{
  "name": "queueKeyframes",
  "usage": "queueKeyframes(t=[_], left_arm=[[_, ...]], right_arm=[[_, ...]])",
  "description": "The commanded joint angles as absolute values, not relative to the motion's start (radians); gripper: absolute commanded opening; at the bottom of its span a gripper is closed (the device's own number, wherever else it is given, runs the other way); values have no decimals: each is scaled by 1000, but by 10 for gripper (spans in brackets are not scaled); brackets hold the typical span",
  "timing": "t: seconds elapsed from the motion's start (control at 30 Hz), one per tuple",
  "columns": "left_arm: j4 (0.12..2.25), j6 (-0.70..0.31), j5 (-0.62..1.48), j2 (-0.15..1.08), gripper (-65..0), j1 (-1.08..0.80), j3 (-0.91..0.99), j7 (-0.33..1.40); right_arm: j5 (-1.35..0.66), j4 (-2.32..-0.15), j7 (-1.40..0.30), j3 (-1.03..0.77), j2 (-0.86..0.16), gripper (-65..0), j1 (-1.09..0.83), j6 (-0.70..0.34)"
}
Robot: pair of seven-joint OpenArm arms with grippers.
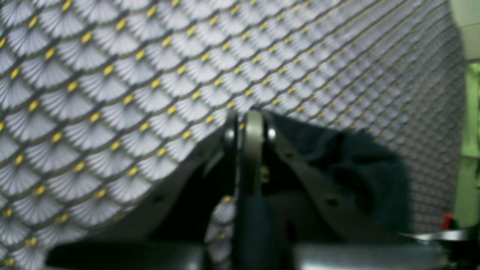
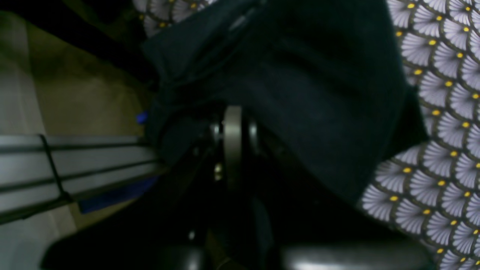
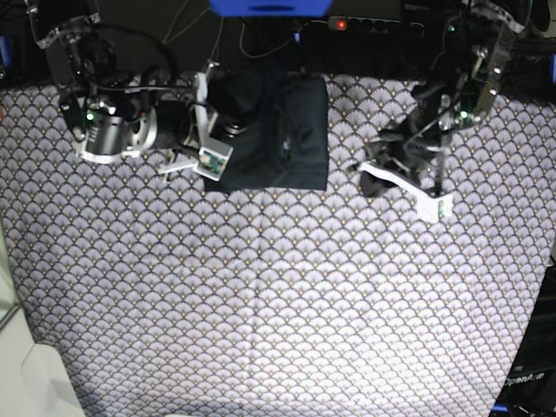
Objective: Fold the T-shirt properly
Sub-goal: 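Withdraw both grippers to the sides of the bundle, then grasp the bundle's edge with the left gripper and pull it straight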
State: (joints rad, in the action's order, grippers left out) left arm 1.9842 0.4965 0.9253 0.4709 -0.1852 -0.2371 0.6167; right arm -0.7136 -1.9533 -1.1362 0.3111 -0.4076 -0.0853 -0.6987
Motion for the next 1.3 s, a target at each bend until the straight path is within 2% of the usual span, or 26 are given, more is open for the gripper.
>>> queueKeyframes(t=[0.0,0.03,0.13,0.23,0.37,0.53,0.67,0.8,1.27], left_arm=[[2002,473,978,483,-616,-174,-245,599],[2002,437,1000,484,-596,-174,-246,596],[2005,321,1049,481,-455,-177,-239,595],[2008,255,1086,479,-353,-179,-239,595],[2005,232,1132,483,-345,-179,-239,595],[2002,223,1158,481,-342,-236,-165,595],[1998,116,1201,478,-325,-292,-111,593],[1968,42,1213,417,-323,-328,-61,605],[1833,30,1211,377,-323,-328,-71,607]], right_arm=[[-730,-1975,-1118,289,-417,-650,-73,-698],[-731,-1975,-1129,274,-417,-650,-73,-698],[-733,-1977,-1179,232,-418,-645,-45,-698],[-734,-1985,-1222,205,-418,-604,-16,-698],[-736,-1989,-1236,179,-418,-562,12,-698],[-734,-1988,-1254,97,-417,-549,30,-698],[-733,-1986,-1273,45,-420,-548,45,-698],[-730,-1983,-1262,41,-446,-550,44,-698],[-730,-1982,-1260,38,-447,-550,50,-698]])
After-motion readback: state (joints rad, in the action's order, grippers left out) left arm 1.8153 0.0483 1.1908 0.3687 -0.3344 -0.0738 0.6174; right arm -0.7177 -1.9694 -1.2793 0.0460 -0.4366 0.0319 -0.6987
